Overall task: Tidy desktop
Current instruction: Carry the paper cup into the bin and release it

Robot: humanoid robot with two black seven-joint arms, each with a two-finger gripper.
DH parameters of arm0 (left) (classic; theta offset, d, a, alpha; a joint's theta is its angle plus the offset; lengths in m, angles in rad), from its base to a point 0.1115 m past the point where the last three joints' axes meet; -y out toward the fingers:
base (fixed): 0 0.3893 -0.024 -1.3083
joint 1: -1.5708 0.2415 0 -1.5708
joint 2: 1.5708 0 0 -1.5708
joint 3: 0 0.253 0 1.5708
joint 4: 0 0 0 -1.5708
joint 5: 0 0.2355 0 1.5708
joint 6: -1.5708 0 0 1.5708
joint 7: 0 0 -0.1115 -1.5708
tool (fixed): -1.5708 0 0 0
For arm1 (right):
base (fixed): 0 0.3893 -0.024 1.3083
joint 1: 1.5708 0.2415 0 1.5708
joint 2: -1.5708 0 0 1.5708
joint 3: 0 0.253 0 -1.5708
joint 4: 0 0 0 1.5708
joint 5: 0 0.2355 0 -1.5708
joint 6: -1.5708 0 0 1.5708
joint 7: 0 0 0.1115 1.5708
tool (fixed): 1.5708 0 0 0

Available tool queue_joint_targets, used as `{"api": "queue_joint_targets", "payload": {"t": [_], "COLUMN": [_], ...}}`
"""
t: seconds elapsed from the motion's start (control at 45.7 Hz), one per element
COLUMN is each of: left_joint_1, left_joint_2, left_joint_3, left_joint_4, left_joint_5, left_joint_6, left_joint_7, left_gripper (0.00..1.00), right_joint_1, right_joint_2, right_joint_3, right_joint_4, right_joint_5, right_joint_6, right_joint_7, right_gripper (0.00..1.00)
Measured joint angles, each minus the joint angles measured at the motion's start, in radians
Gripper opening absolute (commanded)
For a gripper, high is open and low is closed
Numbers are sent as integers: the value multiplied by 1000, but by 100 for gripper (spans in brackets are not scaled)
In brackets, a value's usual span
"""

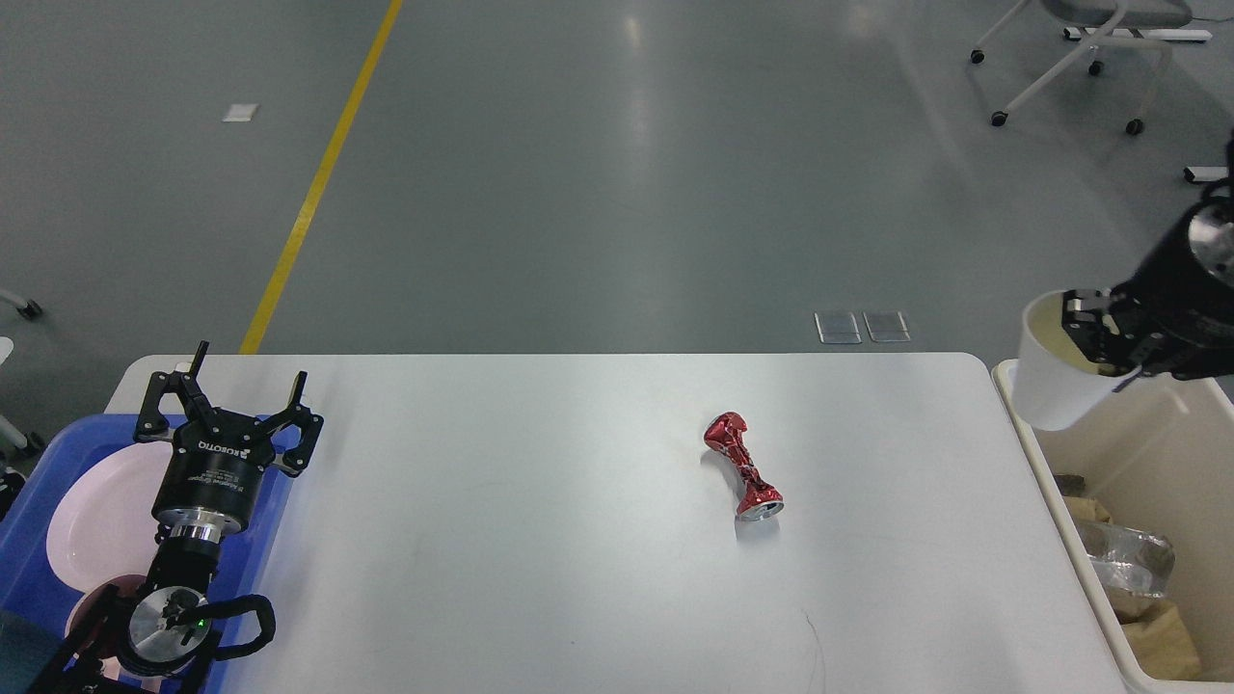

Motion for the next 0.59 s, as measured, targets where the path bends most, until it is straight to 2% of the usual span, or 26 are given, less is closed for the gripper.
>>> {"api": "queue_joint_targets", "payload": {"t": [0.153, 0.306, 0.459, 0.59], "left_joint_1": [0, 0, 0, 0], "left_joint_2": [0, 0, 0, 0], "left_joint_3": [0, 0, 0, 0], "left_joint_4": [0, 0, 0, 0], "left_joint_5": [0, 0, 0, 0], "left_joint_6": [0, 0, 0, 0], "left_joint_7": [0, 1, 1, 1], "left_gripper": [96, 96, 96, 96], "right_joint_1": [-233, -546, -847, -1100], "right_joint_2": [-187, -283, -314, -285], "right_joint_3": [20, 198, 397, 568], "right_joint_4": [-181, -410, -604, -735], "right_joint_5": [-58, -100, -103, -103], "right_joint_6": [-87, -109, -175, -316], "right_joint_7": [2, 7, 10, 12], "right_gripper": [0, 0, 0, 0]}}
